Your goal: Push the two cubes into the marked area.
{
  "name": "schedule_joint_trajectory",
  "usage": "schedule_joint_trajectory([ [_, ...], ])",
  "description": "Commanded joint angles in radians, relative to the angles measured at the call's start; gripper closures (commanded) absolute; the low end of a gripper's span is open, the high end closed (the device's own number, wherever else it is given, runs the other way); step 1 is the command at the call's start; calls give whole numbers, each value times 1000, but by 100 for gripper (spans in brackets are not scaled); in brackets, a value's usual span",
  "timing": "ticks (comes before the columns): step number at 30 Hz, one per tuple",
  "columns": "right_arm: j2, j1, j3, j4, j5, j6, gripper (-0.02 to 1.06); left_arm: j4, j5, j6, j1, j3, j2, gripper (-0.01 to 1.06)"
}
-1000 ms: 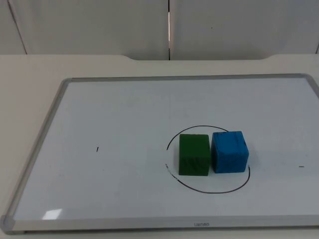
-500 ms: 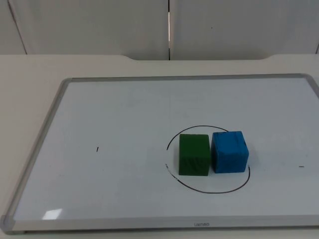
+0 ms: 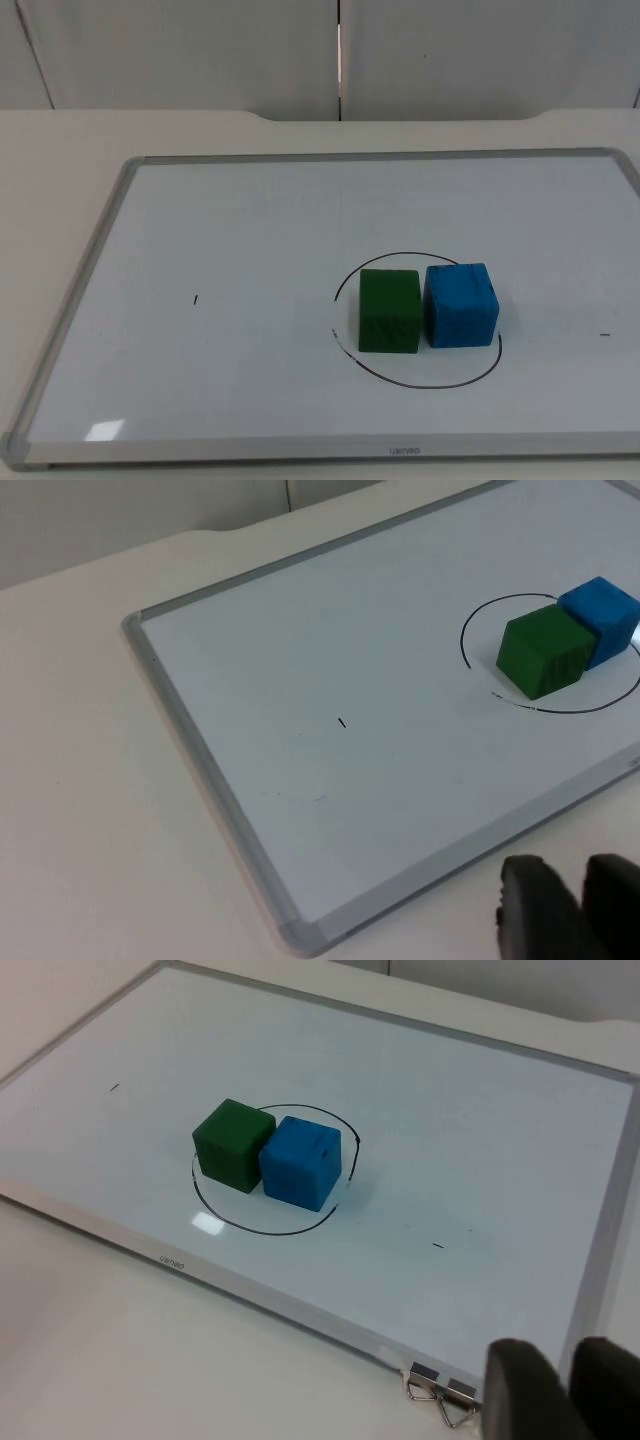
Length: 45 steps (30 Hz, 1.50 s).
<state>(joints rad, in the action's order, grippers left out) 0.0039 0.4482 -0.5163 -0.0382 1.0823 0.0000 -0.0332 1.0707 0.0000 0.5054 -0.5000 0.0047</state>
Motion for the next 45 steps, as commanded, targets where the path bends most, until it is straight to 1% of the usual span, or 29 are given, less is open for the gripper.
schedule_joint_trajectory([
  [1,-4,3,2,-3,-3,6,71,-4,4,0,3,5,-5,62],
  [2,-4,3,2,-3,-3,6,71,-4,4,0,3,5,-5,62],
  [4,-4,3,2,-3,-3,6,57,-4,4,0,3,5,-5,43],
  [5,-4,3,2,-3,-3,6,51,-4,4,-5,3,5,-5,35],
  [6,-4,3,2,-3,-3,6,46,-4,4,-5,3,5,-5,29],
  [7,-4,3,2,-3,-3,6,46,-4,4,-5,3,5,-5,29],
  [9,-4,3,2,-5,-3,6,42,-4,4,-5,3,5,-5,23],
  [10,-4,3,2,-5,-3,6,42,-4,4,-5,3,5,-5,22],
  [26,-4,3,2,-5,-3,6,42,-4,4,-5,3,5,-5,22],
  [29,-4,3,2,-3,-3,6,41,-4,4,-5,3,5,-5,22],
  [31,-4,3,2,-3,-3,6,35,-4,4,-5,3,5,-5,22],
  [33,-4,3,2,-3,-3,6,22,-4,4,0,3,5,-5,21],
  [34,-4,3,2,-3,-3,6,15,-4,4,0,3,5,-5,18],
  [35,-4,3,2,-3,-3,6,15,-4,4,0,3,5,-5,18],
  [37,-4,3,2,-3,-3,6,0,-4,4,0,3,5,-5,7],
  [38,-4,3,2,-3,-3,6,-1,-4,4,0,3,5,-5,-1],
  [45,-4,3,2,-3,-3,6,-1,-4,4,0,3,5,-5,0],
])
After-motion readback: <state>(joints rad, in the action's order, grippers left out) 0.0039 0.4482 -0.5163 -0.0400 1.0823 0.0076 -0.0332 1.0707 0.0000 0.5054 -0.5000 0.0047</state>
